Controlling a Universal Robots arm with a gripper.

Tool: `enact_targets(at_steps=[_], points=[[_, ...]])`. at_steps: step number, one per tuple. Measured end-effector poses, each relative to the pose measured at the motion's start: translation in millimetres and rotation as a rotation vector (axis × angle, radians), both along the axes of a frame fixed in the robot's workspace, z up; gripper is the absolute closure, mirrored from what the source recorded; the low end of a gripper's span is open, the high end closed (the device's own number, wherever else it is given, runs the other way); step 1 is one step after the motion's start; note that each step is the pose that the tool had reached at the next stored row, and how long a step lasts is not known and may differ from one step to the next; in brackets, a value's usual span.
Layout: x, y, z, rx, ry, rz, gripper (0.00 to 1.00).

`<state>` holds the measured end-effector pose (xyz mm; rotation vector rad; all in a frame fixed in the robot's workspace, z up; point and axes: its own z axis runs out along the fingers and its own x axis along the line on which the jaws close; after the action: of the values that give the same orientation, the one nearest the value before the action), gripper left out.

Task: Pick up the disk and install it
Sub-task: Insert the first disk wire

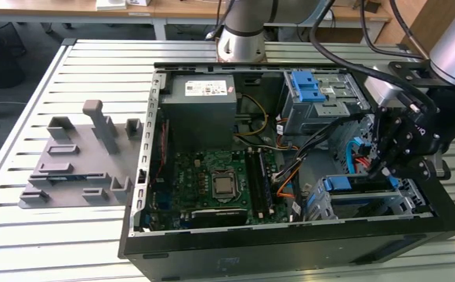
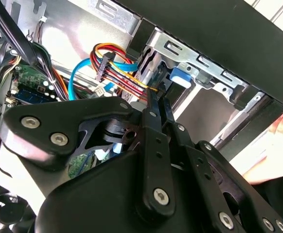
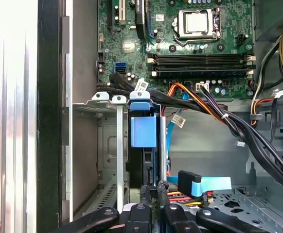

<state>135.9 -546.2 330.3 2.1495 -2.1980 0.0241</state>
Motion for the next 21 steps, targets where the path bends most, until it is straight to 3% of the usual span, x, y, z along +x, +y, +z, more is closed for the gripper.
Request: enact_targets(at_steps=[12, 13, 21], points=[[0.0, 0.0, -2.4, 0.0015, 0.0001, 0.0, 0.83], [0.0, 0.0, -2.1, 0.0016, 0.0001, 0.0, 0.76], [0.0, 0.0, 9.3, 0.0013, 0.0, 0.0, 0.76]])
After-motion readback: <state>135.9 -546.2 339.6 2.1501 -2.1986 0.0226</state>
